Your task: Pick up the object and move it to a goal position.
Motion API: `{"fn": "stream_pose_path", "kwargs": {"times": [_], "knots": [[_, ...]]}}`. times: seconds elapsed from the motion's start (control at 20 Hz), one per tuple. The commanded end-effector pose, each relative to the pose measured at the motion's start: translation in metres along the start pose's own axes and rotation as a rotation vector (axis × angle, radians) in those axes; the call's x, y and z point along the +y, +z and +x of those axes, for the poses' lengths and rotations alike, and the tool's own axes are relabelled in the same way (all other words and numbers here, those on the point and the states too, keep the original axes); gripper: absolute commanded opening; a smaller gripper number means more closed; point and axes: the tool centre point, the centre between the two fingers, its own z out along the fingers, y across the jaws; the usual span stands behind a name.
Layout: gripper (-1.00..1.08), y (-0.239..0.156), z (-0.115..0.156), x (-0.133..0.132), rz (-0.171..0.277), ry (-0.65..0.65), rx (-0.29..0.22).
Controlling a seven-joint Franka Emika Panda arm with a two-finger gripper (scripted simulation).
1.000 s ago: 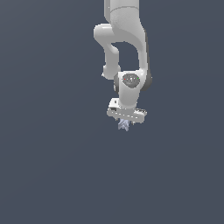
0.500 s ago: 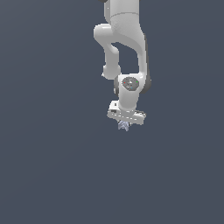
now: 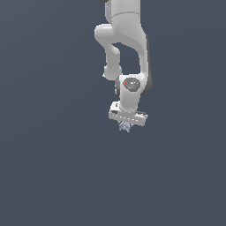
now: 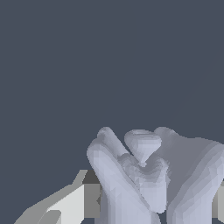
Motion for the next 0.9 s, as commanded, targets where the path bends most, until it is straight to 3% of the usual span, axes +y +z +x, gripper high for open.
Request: {"fn": "stream_pose_path", "kwargs": {"times": [0.0, 0.4, 0.85], "knots": [[-1.00, -0.003, 0.001, -0.001, 0.000, 0.000, 0.001], [-1.00, -0.038, 0.007, -0.010, 0.000, 0.000, 0.001], [-1.00, -0.116, 0.021, -0.029, 0.000, 0.000, 0.001]]}}
